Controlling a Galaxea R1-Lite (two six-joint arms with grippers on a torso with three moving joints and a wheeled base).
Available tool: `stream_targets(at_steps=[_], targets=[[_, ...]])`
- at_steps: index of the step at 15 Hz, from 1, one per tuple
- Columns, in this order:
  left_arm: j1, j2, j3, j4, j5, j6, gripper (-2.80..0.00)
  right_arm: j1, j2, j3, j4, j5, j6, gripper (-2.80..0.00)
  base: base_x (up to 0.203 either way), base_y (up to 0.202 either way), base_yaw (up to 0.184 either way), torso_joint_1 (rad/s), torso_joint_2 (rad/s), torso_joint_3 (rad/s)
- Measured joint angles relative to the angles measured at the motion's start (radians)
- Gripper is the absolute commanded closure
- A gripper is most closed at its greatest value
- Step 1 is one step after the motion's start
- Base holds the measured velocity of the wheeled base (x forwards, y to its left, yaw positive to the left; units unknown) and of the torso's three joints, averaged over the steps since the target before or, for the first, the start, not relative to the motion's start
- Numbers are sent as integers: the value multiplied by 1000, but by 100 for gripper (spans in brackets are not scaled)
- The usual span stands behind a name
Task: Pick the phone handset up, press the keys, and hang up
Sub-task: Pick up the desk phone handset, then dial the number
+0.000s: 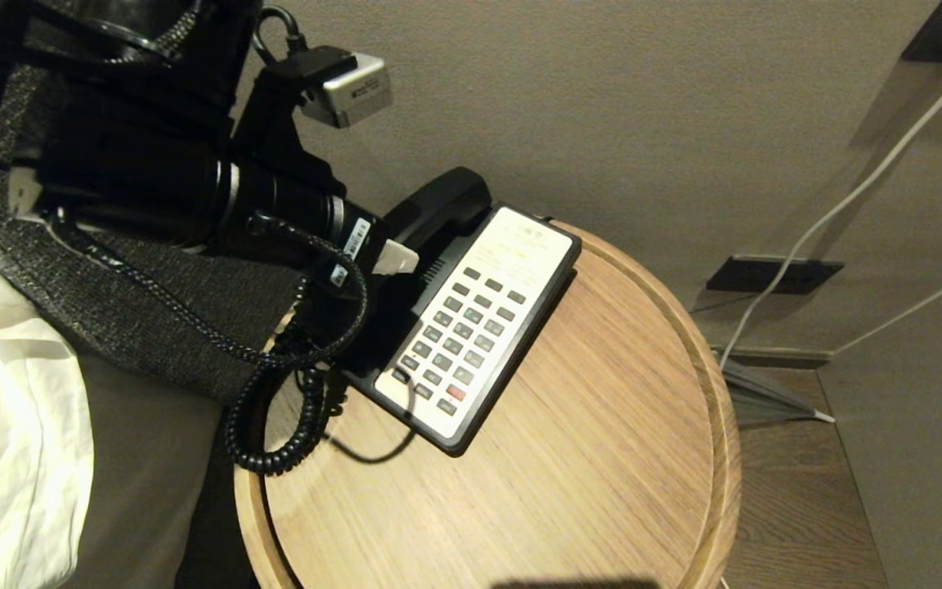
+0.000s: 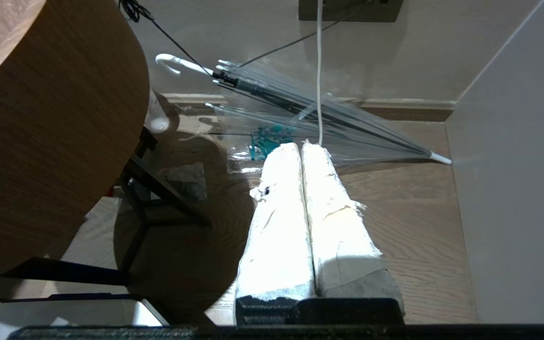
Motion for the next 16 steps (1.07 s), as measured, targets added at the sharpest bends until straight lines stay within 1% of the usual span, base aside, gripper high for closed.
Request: stream_targets(at_steps=[2, 5, 7, 10, 11, 12, 13, 15, 16], targets=[[1, -36, -5, -5, 15, -24, 0, 0, 0, 0, 0, 0, 0, 0, 0, 0, 0, 0, 0, 0], [-1, -110, -7, -12, 27, -90, 0, 0, 0, 0, 4, 6, -19, 0, 0, 0, 0, 0, 0, 0], [-1, -176, -3, -14, 53, -174, 0, 0, 0, 0, 3, 4, -22, 0, 0, 0, 0, 0, 0, 0], [-1, -307, 30, -17, 72, -363, 0, 0, -1, -4, 16, 2, 24, 0, 0, 0, 0, 0, 0, 0], [-1, -366, 71, -18, 76, -426, 0, 0, -1, -40, 39, 12, 29, 0, 0, 0, 0, 0, 0, 0], [-1, -429, 132, -28, 78, -473, 0, 0, -1, -107, 92, 33, 31, 0, 0, 0, 0, 0, 0, 0], [-1, -492, 201, -48, 79, -499, 0, 0, 1, -208, 176, 61, 34, 0, 0, 0, 0, 0, 0, 0], [-1, -624, 370, -150, 74, -517, 0, 0, 35, -437, 371, 122, 51, 0, 0, 0, 0, 0, 0, 0], [-1, -684, 445, -211, 75, -521, 0, 0, 80, -532, 443, 145, 67, 0, 0, 0, 0, 0, 0, 0]])
